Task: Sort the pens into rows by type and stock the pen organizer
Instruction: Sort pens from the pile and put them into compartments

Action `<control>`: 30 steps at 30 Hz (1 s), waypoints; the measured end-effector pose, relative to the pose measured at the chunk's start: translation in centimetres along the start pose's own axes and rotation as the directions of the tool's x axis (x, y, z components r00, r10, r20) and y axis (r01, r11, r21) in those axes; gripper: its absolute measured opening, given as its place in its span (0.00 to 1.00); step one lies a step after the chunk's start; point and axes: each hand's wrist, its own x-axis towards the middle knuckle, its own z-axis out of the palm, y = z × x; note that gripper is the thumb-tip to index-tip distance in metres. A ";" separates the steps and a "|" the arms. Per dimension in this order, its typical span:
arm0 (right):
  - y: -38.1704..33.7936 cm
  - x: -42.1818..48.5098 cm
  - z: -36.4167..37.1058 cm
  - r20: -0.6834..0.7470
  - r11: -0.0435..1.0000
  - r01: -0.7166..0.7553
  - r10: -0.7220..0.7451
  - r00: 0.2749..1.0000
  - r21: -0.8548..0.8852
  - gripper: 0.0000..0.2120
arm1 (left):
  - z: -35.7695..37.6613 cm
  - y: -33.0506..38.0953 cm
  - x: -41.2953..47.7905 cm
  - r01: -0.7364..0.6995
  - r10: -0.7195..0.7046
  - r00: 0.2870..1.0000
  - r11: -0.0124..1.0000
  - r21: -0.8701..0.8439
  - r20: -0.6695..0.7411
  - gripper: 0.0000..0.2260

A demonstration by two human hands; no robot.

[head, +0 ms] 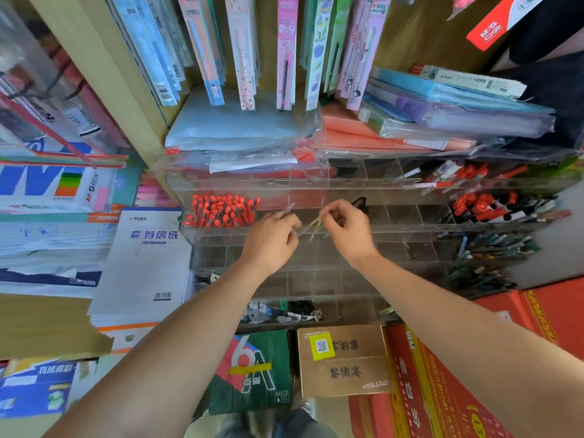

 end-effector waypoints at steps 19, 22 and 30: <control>-17.5 -18.9 42.3 0.599 0.995 0.010 0.049 0.799 -0.095 0.02 | -10.3 -35.8 -36.7 0.518 -0.522 0.853 0.847 -0.122 -0.006 0.09; -20.6 -22.2 50.5 0.656 0.989 -0.079 0.143 0.741 -0.126 0.04 | -11.2 -42.7 -42.9 0.583 -0.580 0.812 0.797 -0.157 0.067 0.12; -22.9 -27.0 66.9 0.744 0.961 0.036 0.189 0.641 -0.275 0.07 | -11.5 -56.8 -54.1 0.721 -0.712 0.692 0.671 -0.176 0.120 0.14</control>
